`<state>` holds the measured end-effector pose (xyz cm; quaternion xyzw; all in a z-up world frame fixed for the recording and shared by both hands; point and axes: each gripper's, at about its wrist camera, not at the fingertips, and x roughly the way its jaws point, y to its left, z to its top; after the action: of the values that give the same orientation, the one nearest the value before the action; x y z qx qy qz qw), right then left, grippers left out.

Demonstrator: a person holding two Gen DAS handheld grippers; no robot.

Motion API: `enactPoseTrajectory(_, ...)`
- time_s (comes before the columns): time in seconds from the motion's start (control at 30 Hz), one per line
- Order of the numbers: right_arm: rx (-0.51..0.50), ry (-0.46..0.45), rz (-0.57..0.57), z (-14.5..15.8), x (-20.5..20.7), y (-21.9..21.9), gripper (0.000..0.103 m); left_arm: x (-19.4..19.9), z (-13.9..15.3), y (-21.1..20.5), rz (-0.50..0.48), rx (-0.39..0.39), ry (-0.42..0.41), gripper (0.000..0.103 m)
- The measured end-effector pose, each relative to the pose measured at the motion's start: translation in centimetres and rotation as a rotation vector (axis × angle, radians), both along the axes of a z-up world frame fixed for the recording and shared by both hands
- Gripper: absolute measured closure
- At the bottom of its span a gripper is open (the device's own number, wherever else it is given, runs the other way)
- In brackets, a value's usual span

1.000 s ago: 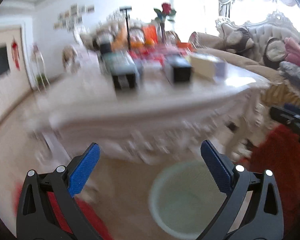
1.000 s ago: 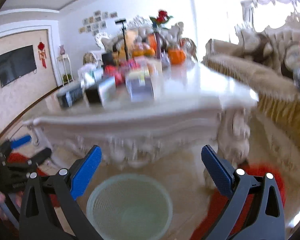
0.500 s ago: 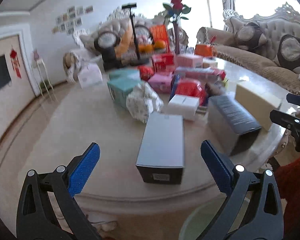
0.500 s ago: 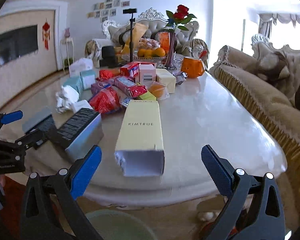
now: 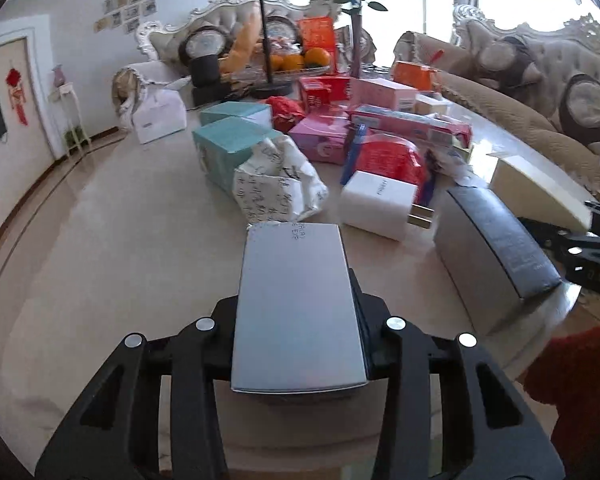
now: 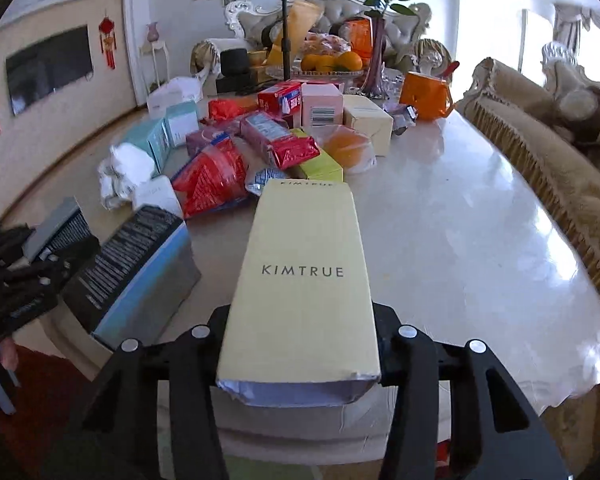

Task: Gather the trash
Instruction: 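Carry both boxes over the wastebasket and open both tools to drop them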

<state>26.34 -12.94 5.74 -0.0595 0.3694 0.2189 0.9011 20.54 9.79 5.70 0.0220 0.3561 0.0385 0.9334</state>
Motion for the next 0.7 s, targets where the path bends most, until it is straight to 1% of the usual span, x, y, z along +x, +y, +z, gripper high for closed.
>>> enactPoseTrajectory(0.07, 0.054, 0.011, -0.003, 0.9, -0.5, -0.9, 0.057, -0.6, 0.8, 0.1, -0.001, -0.024, -0.018, 0.062)
enactPoseTrajectory(0.13, 0.102, -0.005, -0.002, 2.3, -1.5, -1.9, 0.057, -2.3, 2.6, 0.0, -0.003, -0.03, -0.072, 0.062)
enactPoseTrajectory(0.17, 0.14, -0.022, 0.005, 3.4, -2.7, -2.7, 0.057, -3.5, 3.6, -0.2, -0.008, -0.036, -0.105, 0.062)
enactPoseTrajectory(0.23, 0.187, -0.046, 0.016, 4.8, -4.8, -3.9, 0.057, -6.4, 5.6, -0.9, -0.039, -0.055, -0.166, 0.062)
enactPoseTrajectory(0.3, 0.231, -0.064, 0.031, 5.8, -7.7, -5.2, 0.057, -9.4, 6.6, -1.8, -0.065, -0.089, -0.191, 0.062)
enactPoseTrajectory(0.37, 0.261, -0.064, 0.041, 5.9, -10.5, -6.3, 0.057, -12.4, 6.4, -2.9, -0.108, -0.131, -0.186, 0.062)
enactPoseTrajectory(0.4, 0.274, -0.047, 0.052, 5.5, -12.3, -6.8, 0.057, -14.3, 5.6, -3.9, -0.134, -0.148, -0.172, 0.062)
enactPoseTrajectory(0.43, 0.281, -0.023, 0.057, 4.9, -13.6, -7.1, 0.057, -15.3, 4.8, -4.6, -0.149, -0.161, -0.156, 0.062)
enactPoseTrajectory(0.47, 0.282, 0.011, 0.06, 4.0, -14.9, -7.3, 0.057, -16.4, 3.6, -5.5, -0.17, -0.179, -0.127, 0.062)
enactPoseTrajectory(0.5, 0.27, 0.061, 0.067, 2.3, -16.3, -7.2, 0.057, -17.2, 1.8, -6.6, -0.192, -0.188, -0.082, 0.062)
enactPoseTrajectory(0.57, 0.227, 0.137, 0.069, -0.8, -17.6, -6.7, 0.057, -17.4, -1.8, -8.3, -0.209, -0.177, 0.006, 0.061)
enactPoseTrajectory(0.6, 0.195, 0.203, 0.066, -3.3, -18.0, -6.3, 0.057, -17.2, -4.0, -9.1, -0.214, -0.182, 0.066, 0.061)
enactPoseTrajectory(0.67, 0.167, 0.287, 0.054, -6.5, -18.2, -5.8, 0.057, -16.2, -8.0, -10.1, -0.22, -0.215, 0.177, 0.061)
enactPoseTrajectory(0.7, 0.124, 0.33, 0.044, -8.5, -18.2, -5.3, 0.057, -15.5, -10.2, -10.7, -0.215, -0.214, 0.241, 0.061)
